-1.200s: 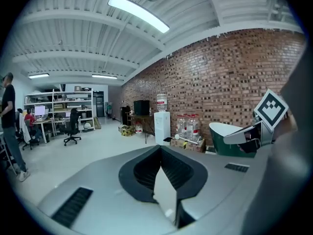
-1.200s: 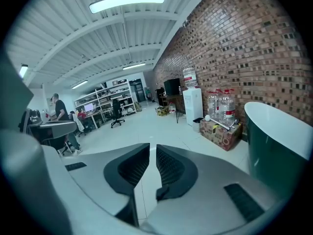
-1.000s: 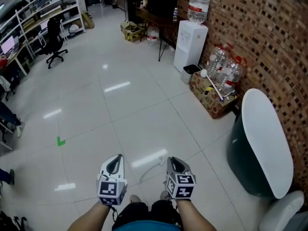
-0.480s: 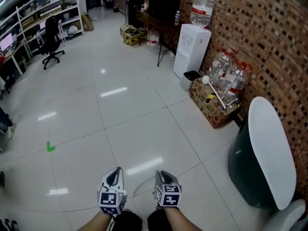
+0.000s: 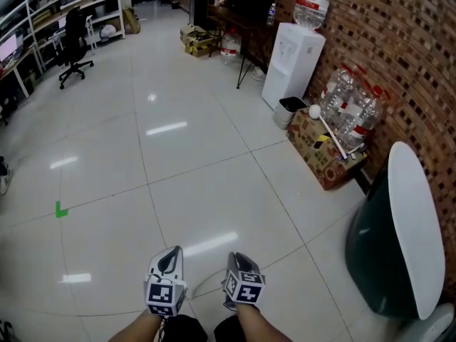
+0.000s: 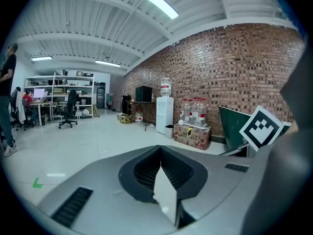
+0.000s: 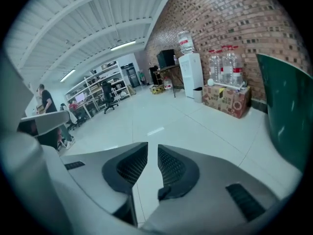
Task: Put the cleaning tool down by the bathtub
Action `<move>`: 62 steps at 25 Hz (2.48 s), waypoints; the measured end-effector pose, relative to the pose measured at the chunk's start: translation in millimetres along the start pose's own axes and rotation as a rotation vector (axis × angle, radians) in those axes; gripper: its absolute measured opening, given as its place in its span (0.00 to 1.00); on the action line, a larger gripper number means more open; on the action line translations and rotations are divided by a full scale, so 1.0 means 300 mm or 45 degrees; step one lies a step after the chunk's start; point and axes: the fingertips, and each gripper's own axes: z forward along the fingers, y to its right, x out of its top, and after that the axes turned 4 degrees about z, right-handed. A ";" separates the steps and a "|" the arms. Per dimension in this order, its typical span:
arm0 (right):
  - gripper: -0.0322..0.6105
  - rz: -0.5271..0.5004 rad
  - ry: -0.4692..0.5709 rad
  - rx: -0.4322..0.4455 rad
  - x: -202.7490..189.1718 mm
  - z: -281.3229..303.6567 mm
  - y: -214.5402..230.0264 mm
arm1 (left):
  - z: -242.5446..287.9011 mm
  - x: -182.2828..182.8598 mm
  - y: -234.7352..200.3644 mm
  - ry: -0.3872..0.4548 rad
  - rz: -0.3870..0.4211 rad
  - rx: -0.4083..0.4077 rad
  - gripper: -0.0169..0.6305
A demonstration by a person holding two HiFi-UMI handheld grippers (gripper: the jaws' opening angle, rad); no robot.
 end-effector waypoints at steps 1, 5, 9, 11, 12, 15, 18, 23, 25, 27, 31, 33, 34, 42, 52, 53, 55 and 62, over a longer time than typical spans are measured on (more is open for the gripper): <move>0.20 0.035 0.000 -0.017 -0.037 0.043 0.021 | 0.034 -0.045 -0.004 0.002 0.003 -0.004 0.03; 0.26 0.136 -0.046 -0.089 -0.239 0.216 0.108 | 0.159 -0.232 0.001 0.020 0.003 -0.038 0.03; 0.29 0.190 -0.097 -0.132 -0.457 0.413 0.181 | 0.303 -0.462 0.019 0.018 0.015 -0.064 0.03; 0.30 0.212 -0.116 -0.167 -0.559 0.501 0.226 | 0.363 -0.587 0.037 0.005 0.012 -0.076 0.03; 0.30 0.224 -0.131 -0.187 -0.616 0.539 0.250 | 0.385 -0.651 0.047 -0.003 0.011 -0.088 0.03; 0.29 0.235 -0.201 -0.232 -0.800 0.644 0.313 | 0.433 -0.837 0.074 -0.038 0.010 -0.120 0.03; 0.30 0.262 -0.290 -0.266 -0.977 0.730 0.361 | 0.452 -0.985 0.060 -0.079 -0.011 -0.116 0.04; 0.34 0.364 -0.407 -0.308 -1.210 0.861 0.414 | 0.448 -1.159 0.012 -0.132 -0.032 -0.089 0.04; 0.34 0.370 -0.438 -0.323 -1.265 0.897 0.437 | 0.455 -1.215 0.015 -0.150 -0.035 -0.090 0.03; 0.34 0.378 -0.459 -0.336 -1.309 0.926 0.457 | 0.471 -1.273 0.019 -0.167 -0.017 -0.097 0.03; 0.34 0.358 -0.498 -0.343 -1.375 0.987 0.470 | 0.501 -1.393 0.011 -0.235 0.003 -0.103 0.03; 0.34 0.347 -0.519 -0.366 -1.404 1.009 0.487 | 0.503 -1.431 0.009 -0.256 -0.010 -0.103 0.03; 0.34 0.347 -0.530 -0.385 -1.417 1.015 0.498 | 0.502 -1.444 0.007 -0.263 -0.015 -0.103 0.03; 0.38 0.429 -0.660 -0.359 -1.524 1.078 0.495 | 0.491 -1.522 -0.024 -0.312 0.019 -0.096 0.03; 0.27 0.350 -0.627 -0.466 -1.534 1.070 0.556 | 0.495 -1.526 -0.001 -0.296 0.052 -0.104 0.03; 0.27 0.384 -0.623 -0.456 -1.534 1.073 0.554 | 0.493 -1.522 0.000 -0.294 0.055 -0.104 0.03; 0.25 0.494 -0.654 -0.442 -1.546 1.058 0.545 | 0.486 -1.513 0.003 -0.294 0.065 -0.109 0.03; 0.14 0.461 -0.595 -0.415 -1.413 0.944 0.597 | 0.463 -1.414 0.055 -0.320 0.128 -0.150 0.03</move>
